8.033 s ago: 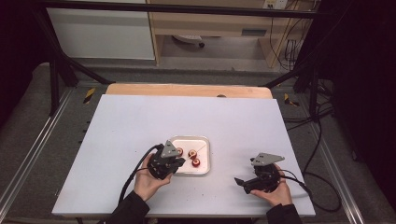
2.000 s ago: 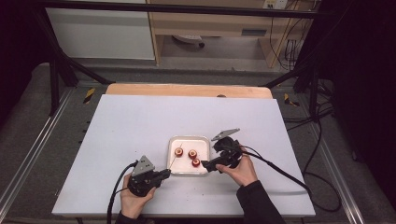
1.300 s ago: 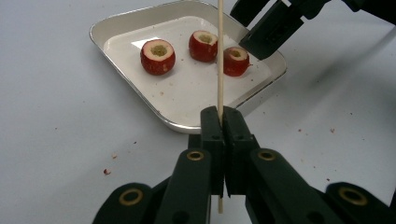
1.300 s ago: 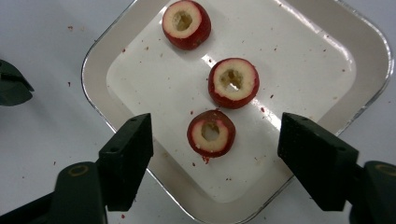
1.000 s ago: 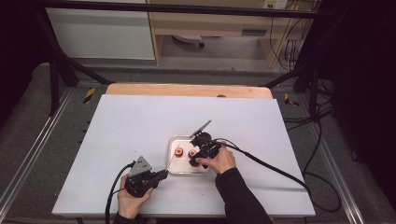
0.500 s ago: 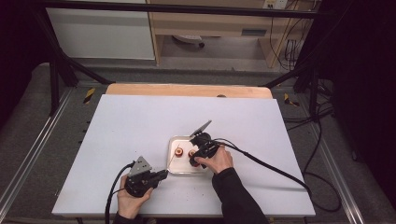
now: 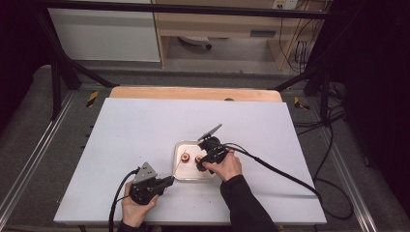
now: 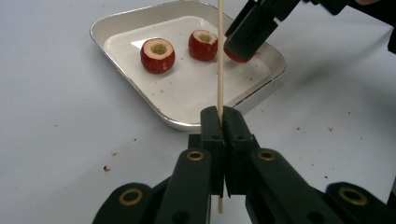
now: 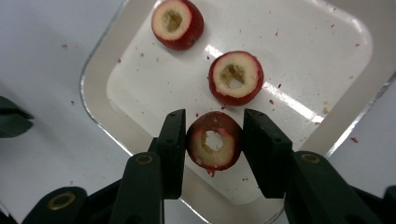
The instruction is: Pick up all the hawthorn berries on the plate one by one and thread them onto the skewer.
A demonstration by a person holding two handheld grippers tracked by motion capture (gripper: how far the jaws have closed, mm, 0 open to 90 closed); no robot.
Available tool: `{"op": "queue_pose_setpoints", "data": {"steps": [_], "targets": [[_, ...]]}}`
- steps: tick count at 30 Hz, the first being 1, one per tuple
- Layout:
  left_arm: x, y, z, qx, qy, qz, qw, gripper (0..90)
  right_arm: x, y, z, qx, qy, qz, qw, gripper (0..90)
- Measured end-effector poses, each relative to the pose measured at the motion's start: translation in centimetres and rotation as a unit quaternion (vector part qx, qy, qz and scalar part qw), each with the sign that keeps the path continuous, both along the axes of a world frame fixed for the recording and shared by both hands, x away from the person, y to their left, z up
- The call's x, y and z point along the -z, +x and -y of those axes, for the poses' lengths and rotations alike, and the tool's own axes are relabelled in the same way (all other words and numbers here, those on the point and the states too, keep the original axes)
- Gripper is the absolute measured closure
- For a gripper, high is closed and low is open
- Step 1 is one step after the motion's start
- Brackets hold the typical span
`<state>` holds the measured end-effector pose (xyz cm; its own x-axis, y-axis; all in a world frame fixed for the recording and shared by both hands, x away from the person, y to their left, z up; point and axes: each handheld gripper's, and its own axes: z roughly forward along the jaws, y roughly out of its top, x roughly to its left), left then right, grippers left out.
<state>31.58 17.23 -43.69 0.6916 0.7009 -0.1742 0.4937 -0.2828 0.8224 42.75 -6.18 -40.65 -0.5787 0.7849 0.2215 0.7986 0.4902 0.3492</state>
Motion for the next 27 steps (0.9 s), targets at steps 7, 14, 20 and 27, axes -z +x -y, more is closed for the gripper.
{"op": "queue_pose_setpoints", "data": {"steps": [7,14,20,27], "targets": [[-0.1,-0.4,0.8,-0.002,-0.008,0.010,0.9999,88.5,-2.6,-1.1,2.0,0.033,0.085,0.056,0.9943,60.9],[-0.2,-1.0,2.1,-0.010,-0.025,0.022,0.9994,88.5,-3.2,-1.9,4.9,0.080,0.183,0.111,0.9736,60.9],[-0.1,-1.5,3.8,-0.027,-0.045,0.030,0.9982,88.5,-3.2,-2.4,6.6,0.121,0.273,0.148,0.9427,61.0],[0.3,-1.8,6.0,-0.043,-0.071,0.015,0.9965,88.5,-2.7,-2.8,7.0,0.157,0.351,0.170,0.9074,61.0]]}}
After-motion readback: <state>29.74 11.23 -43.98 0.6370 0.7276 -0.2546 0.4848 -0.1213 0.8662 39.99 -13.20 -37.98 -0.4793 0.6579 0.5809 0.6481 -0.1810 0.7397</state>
